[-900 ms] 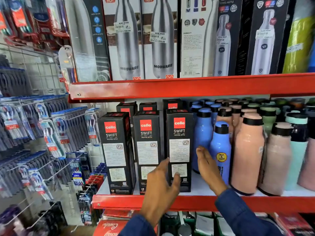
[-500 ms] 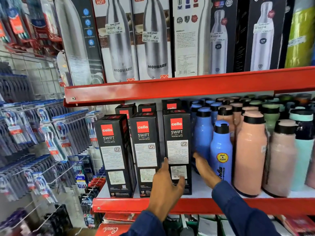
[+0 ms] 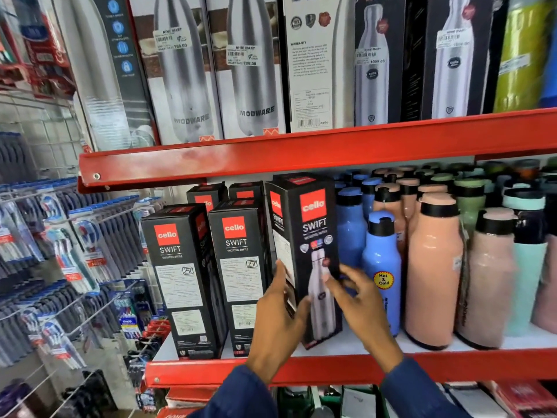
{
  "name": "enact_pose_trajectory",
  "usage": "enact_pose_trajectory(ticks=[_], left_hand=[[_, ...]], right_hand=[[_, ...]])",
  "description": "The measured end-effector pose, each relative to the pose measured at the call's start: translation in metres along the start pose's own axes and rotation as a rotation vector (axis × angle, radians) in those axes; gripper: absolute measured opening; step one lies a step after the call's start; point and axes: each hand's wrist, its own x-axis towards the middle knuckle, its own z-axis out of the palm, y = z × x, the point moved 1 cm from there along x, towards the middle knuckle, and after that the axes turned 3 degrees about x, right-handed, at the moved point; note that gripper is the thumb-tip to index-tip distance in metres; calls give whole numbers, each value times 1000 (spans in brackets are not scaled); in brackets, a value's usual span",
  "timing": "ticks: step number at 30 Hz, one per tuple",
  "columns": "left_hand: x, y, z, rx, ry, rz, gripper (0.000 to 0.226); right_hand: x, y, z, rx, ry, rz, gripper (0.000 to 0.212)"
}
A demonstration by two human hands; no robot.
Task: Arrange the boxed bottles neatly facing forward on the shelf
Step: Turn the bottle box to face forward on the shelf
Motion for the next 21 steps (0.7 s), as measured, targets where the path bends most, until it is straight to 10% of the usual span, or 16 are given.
enact_pose_trajectory(ticks=[21], left_hand=[[-2, -32, 17, -29, -176, -113, 68]], right_hand=[[-24, 24, 4, -215, 102, -2, 39]])
